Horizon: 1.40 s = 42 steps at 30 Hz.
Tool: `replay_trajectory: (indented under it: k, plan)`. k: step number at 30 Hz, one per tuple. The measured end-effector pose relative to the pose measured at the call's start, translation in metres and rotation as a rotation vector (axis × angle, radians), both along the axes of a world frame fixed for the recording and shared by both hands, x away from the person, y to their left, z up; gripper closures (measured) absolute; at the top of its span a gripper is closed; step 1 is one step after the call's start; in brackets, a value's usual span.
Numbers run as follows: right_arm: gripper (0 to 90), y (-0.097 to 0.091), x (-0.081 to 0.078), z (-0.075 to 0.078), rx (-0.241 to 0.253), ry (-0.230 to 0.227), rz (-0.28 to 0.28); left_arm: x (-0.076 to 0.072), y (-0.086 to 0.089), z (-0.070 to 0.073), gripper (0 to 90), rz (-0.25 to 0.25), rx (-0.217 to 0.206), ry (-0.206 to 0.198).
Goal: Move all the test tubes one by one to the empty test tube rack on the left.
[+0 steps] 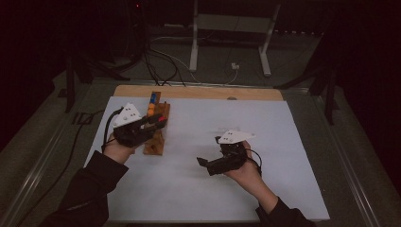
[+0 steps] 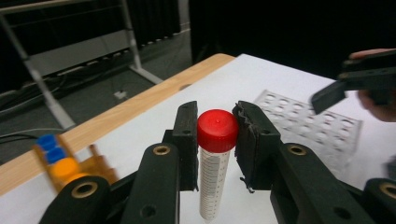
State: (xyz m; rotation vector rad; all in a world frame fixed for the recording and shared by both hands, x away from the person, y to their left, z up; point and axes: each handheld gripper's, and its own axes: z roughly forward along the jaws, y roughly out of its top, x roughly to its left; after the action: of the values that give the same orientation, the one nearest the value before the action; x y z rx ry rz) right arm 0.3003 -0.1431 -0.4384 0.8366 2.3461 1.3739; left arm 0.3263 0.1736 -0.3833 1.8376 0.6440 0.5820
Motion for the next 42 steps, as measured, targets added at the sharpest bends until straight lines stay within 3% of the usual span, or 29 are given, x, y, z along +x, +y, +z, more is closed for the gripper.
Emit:
replay_trajectory:
  k: [10,13,18,31,42]
  plan:
    - [0.0,-0.002,-0.002,0.001,0.01,-0.017,0.033,0.012,0.027,0.004,72.0,0.102,-0.002,-0.018]
    - [0.0,-0.001,-0.002,0.001,0.007,-0.015,0.036,0.016,0.032,0.001,71.9,0.138,0.011,-0.026]
    - [0.0,-0.002,-0.003,0.001,0.007,-0.019,0.038,0.022,0.041,-0.01,72.0,0.173,-0.004,0.001]
    - [0.0,-0.004,-0.002,0.001,0.011,-0.018,0.033,0.032,0.044,-0.05,71.9,0.197,-0.008,0.09]
    - [0.0,-0.007,-0.001,0.003,0.022,-0.017,0.025,0.033,0.04,-0.065,71.7,0.199,0.045,0.118]
